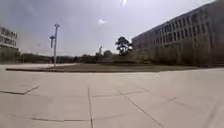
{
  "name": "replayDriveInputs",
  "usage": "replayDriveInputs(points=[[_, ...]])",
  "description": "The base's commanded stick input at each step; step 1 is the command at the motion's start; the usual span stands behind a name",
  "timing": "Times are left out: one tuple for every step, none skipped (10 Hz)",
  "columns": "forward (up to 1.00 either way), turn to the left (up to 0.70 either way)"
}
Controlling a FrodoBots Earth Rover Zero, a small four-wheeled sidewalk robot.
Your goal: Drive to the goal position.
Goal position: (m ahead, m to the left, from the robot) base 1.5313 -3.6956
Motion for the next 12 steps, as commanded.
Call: replayDriveInputs(points=[[0.0, 0.0], [0.0, 0.0], [0.0, 0.0], [0.0, 0.0], [0.0, 0.0], [0.0, 0.0], [0.0, 0.0], [0.0, 0.0], [0.0, -0.46], [0.0, -0.7], [0.0, -0.7], [0.0, -0.7]])
